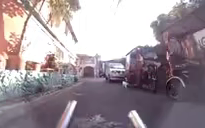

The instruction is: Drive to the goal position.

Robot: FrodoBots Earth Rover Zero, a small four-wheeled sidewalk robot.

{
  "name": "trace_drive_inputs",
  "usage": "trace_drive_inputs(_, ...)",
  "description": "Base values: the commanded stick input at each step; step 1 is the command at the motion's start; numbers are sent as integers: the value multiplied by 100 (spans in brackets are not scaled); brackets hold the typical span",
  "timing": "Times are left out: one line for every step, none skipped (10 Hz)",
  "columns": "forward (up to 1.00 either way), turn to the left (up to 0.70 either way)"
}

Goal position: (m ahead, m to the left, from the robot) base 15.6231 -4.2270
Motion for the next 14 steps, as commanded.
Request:
trace_drive_inputs(85,0)
trace_drive_inputs(85,0)
trace_drive_inputs(85,0)
trace_drive_inputs(85,0)
trace_drive_inputs(85,0)
trace_drive_inputs(85,0)
trace_drive_inputs(85,0)
trace_drive_inputs(85,0)
trace_drive_inputs(85,0)
trace_drive_inputs(85,0)
trace_drive_inputs(85,0)
trace_drive_inputs(85,0)
trace_drive_inputs(85,0)
trace_drive_inputs(85,0)
